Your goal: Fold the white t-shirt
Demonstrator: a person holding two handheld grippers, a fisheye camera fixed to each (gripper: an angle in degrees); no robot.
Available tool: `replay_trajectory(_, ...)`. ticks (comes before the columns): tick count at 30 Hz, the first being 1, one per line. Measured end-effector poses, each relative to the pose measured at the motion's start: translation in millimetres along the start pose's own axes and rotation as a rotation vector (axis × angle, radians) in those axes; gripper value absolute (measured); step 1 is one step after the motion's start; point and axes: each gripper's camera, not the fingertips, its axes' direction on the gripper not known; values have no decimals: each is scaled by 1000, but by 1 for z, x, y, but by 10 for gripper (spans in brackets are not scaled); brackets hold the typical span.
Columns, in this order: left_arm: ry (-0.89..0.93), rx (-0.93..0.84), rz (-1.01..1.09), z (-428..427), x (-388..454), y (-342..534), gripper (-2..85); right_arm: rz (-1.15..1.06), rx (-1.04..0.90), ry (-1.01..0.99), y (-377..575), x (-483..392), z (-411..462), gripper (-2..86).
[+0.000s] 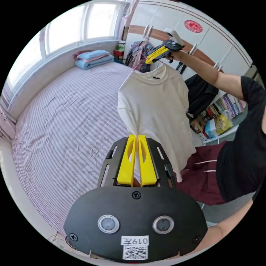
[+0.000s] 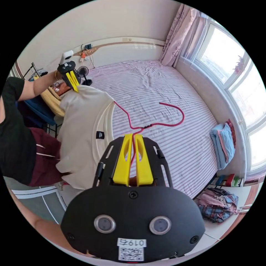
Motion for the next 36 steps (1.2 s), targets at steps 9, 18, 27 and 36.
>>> replay_trajectory(9, -229, -197, -376, 172, -129, -104, 10, 55, -211, 182, -48, 76, 286, 2)
replay_trajectory(18, -316, -289, -472, 185, -161, -164, 17, 177, -272, 269, -18, 132, 313, 55)
replay_trajectory(27, -153, -109, -615, 154, -158, -128, 53, 517, -253, 171, 160, 177, 252, 15)
replay_trajectory(36, 141, 6, -619, 160, 6, -98, 60, 1019, -90, -129, 370, 152, 210, 99)
